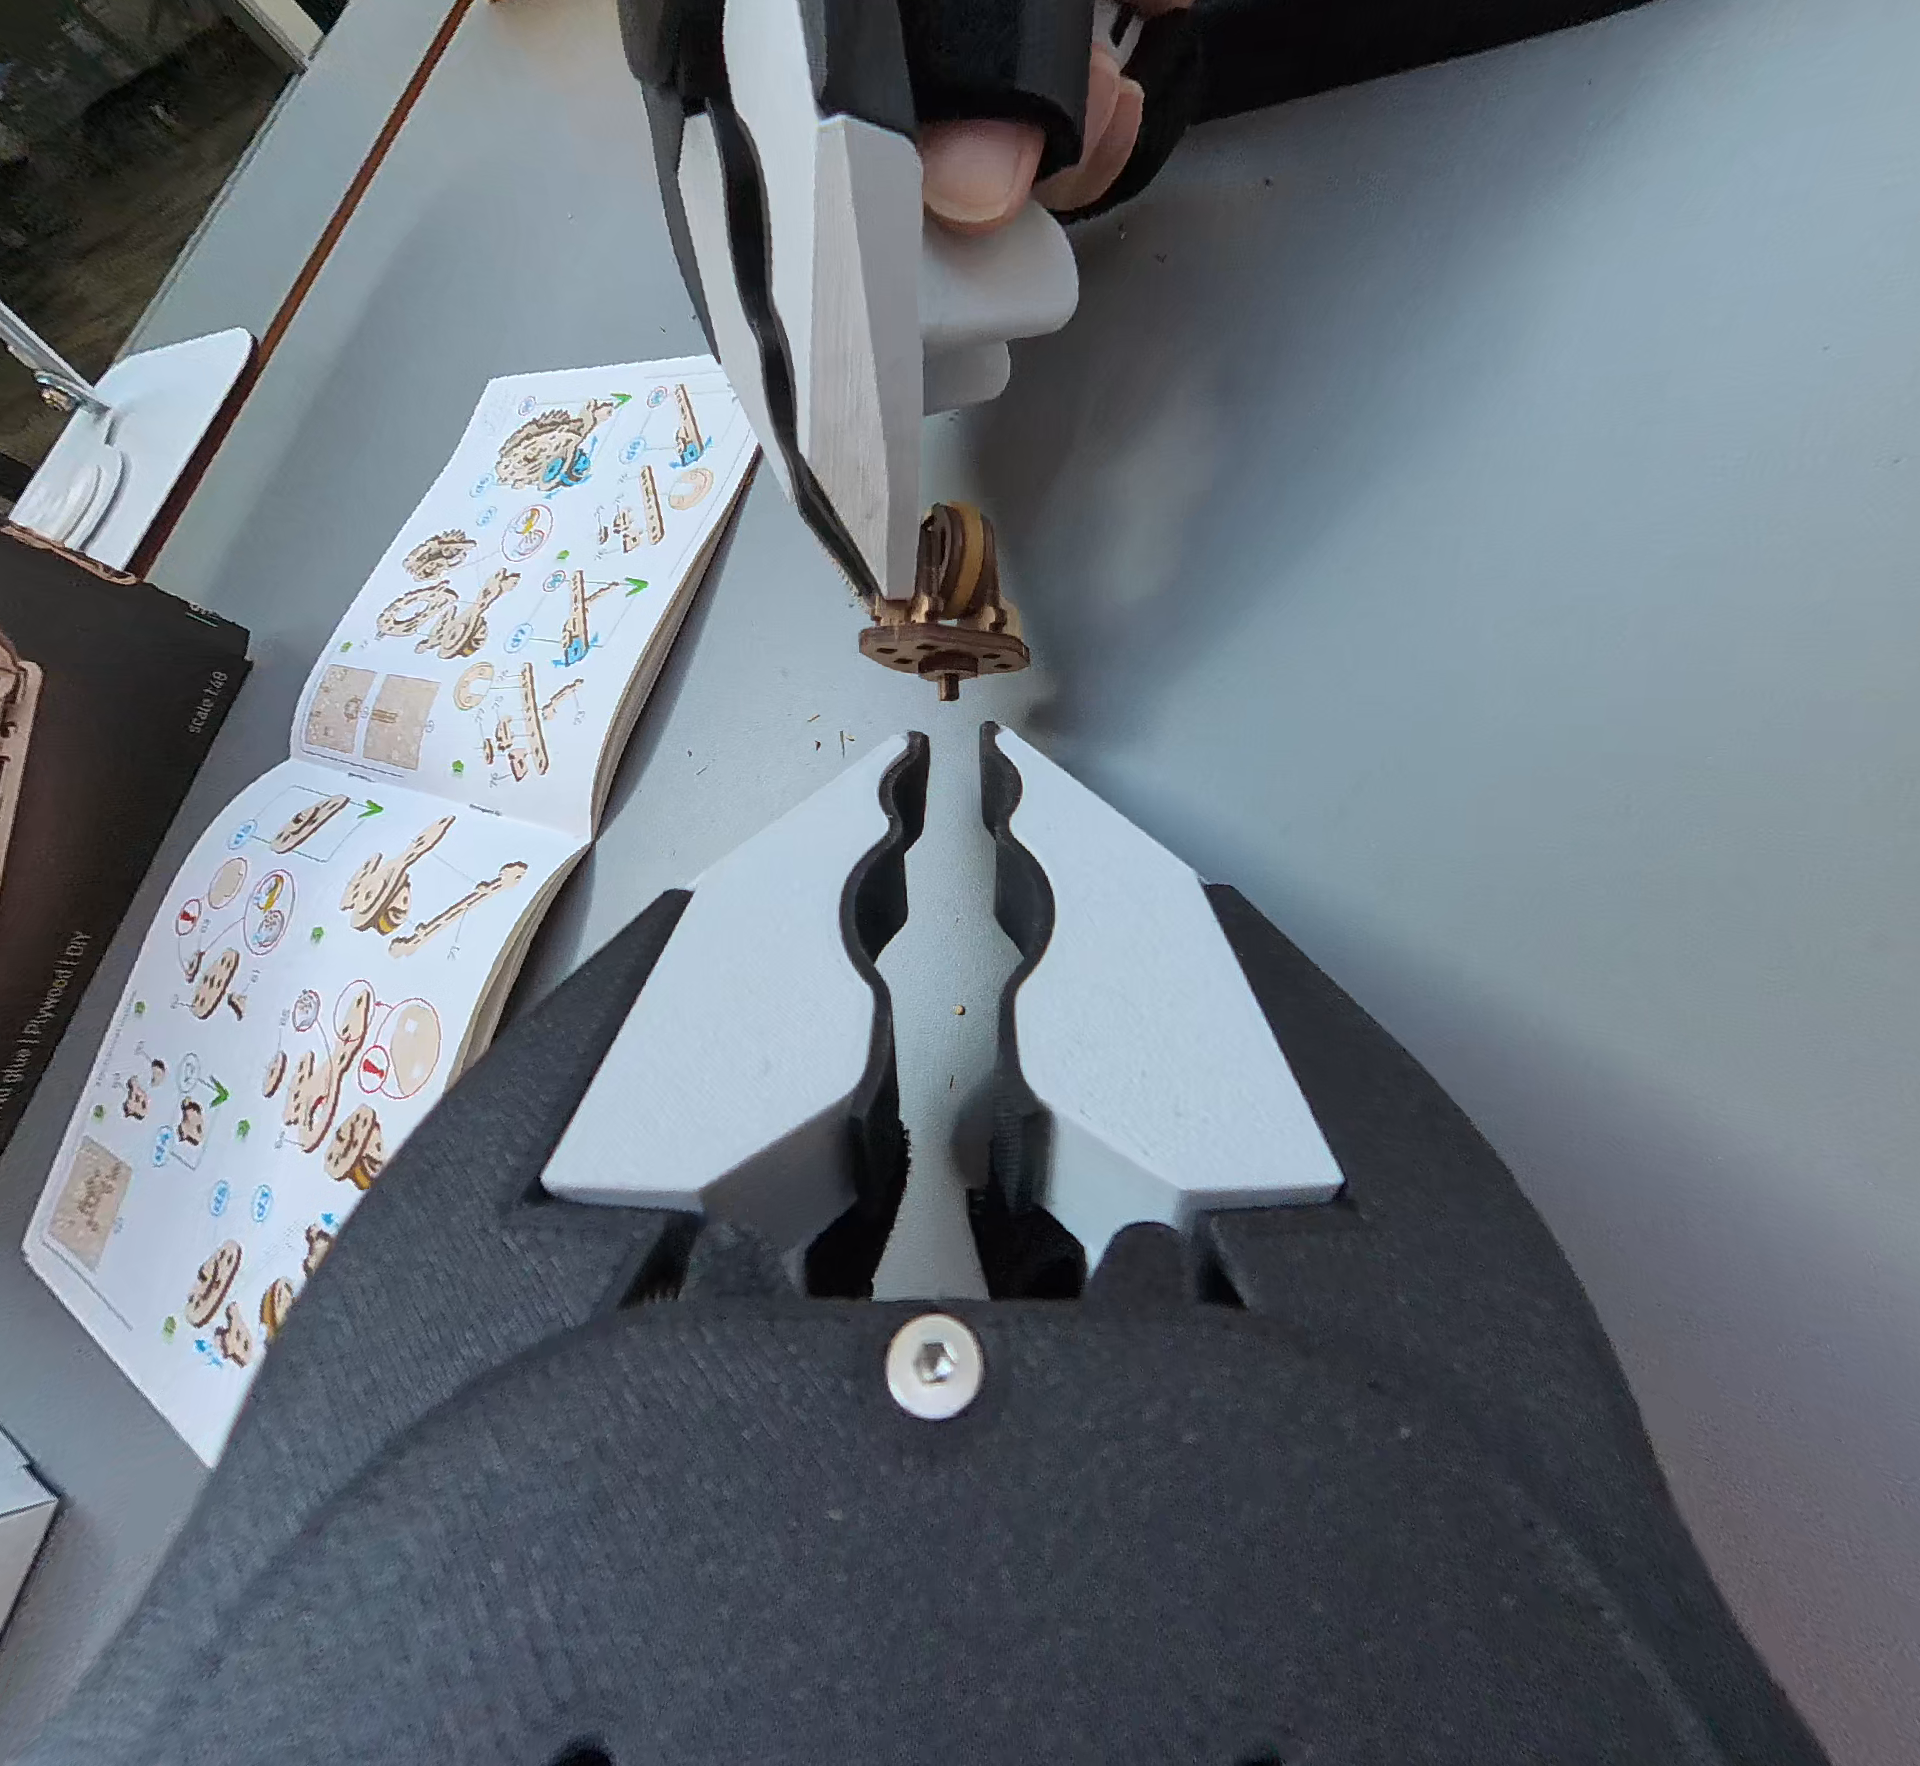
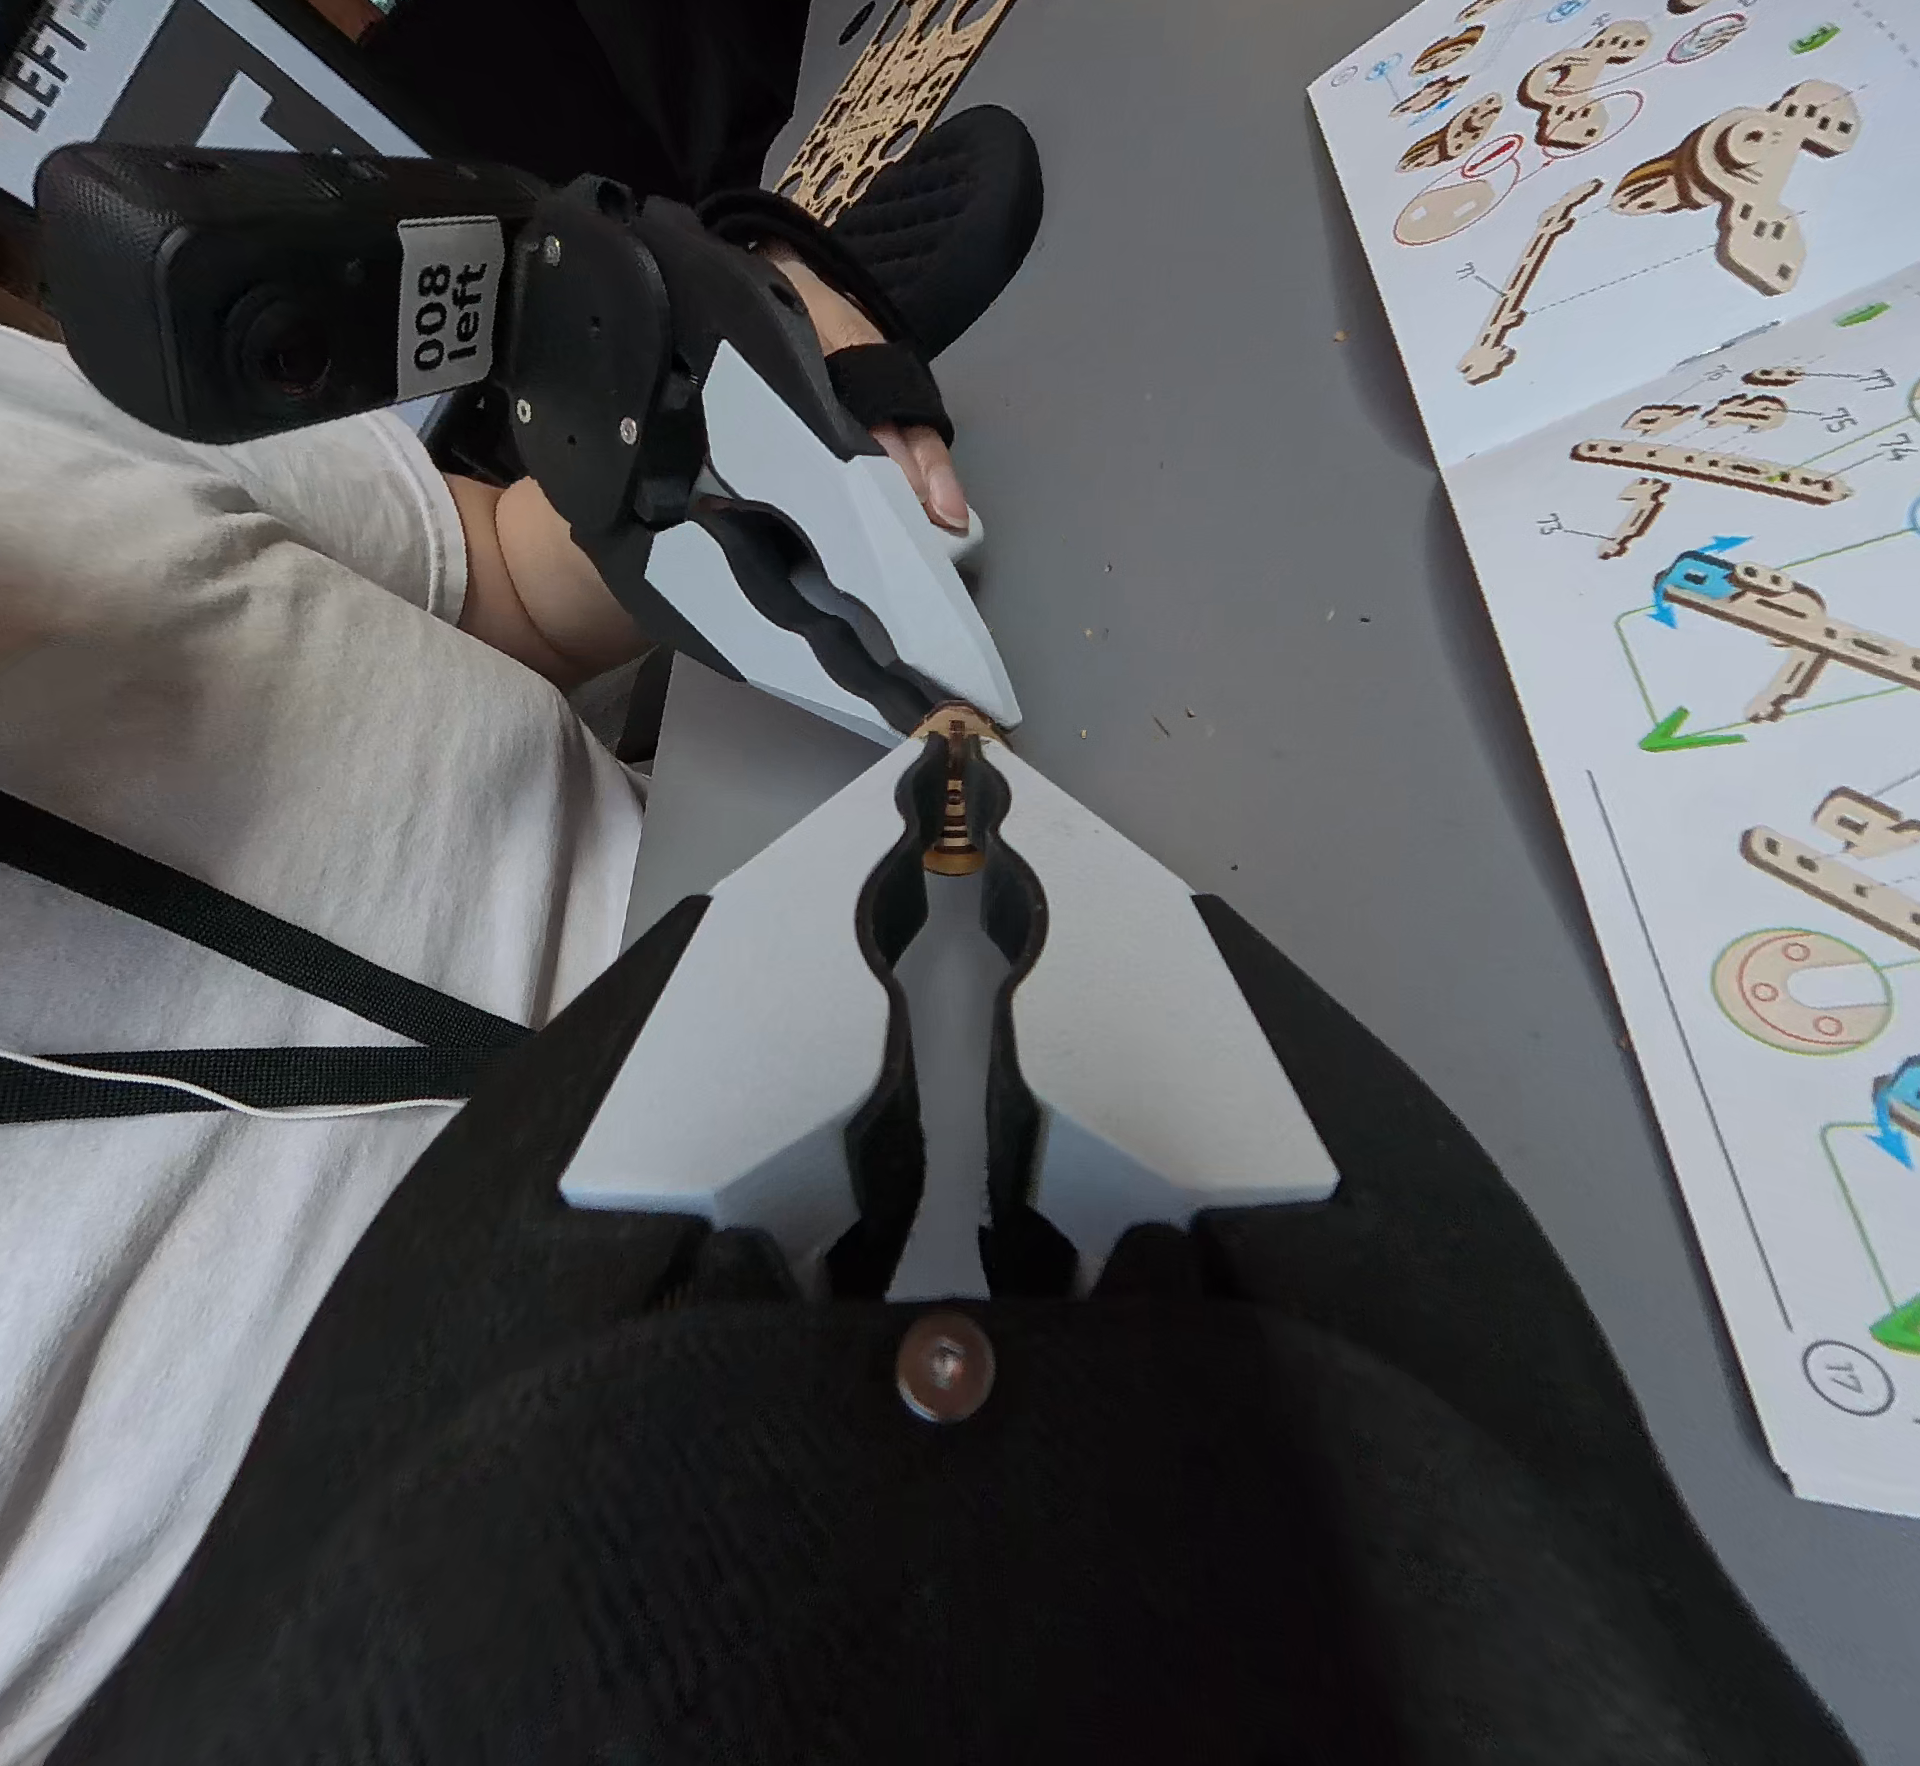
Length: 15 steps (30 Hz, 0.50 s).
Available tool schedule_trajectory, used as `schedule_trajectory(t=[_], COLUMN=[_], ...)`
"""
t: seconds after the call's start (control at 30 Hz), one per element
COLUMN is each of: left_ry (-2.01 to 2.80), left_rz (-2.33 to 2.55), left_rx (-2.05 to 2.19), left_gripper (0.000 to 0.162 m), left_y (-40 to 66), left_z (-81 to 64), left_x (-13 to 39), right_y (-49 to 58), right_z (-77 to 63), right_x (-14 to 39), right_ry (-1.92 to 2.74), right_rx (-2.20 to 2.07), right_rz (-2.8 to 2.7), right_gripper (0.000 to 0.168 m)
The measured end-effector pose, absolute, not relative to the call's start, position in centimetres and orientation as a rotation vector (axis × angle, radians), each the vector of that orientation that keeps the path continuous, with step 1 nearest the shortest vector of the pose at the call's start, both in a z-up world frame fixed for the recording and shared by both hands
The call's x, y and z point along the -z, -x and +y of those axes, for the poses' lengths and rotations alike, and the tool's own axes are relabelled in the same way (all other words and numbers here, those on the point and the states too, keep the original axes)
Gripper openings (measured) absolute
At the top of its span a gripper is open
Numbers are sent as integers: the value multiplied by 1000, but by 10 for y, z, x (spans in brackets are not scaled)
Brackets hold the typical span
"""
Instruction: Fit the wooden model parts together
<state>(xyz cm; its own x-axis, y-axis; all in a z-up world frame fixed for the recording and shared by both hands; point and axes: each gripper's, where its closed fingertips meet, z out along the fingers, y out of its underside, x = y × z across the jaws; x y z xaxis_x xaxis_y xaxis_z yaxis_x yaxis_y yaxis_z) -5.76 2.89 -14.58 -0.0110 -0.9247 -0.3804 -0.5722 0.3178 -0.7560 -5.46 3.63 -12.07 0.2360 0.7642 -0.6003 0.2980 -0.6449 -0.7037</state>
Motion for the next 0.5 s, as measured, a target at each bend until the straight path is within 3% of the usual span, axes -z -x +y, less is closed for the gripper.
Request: schedule_trajectory(t=[0.23, 0.5], left_ry=[1443, 1456], left_rz=[1524, 1560], left_rx=[888, 969], left_gripper=[3, 0], left_y=[61, 60], left_z=[22, 16], left_x=[114, 115], right_y=[58, 61], right_z=[27, 20], right_x=[115, 114], right_ry=[1931, 1825], right_rx=[-1371, -1302], right_rz=[-1112, -1213], right_gripper=[1, 1])
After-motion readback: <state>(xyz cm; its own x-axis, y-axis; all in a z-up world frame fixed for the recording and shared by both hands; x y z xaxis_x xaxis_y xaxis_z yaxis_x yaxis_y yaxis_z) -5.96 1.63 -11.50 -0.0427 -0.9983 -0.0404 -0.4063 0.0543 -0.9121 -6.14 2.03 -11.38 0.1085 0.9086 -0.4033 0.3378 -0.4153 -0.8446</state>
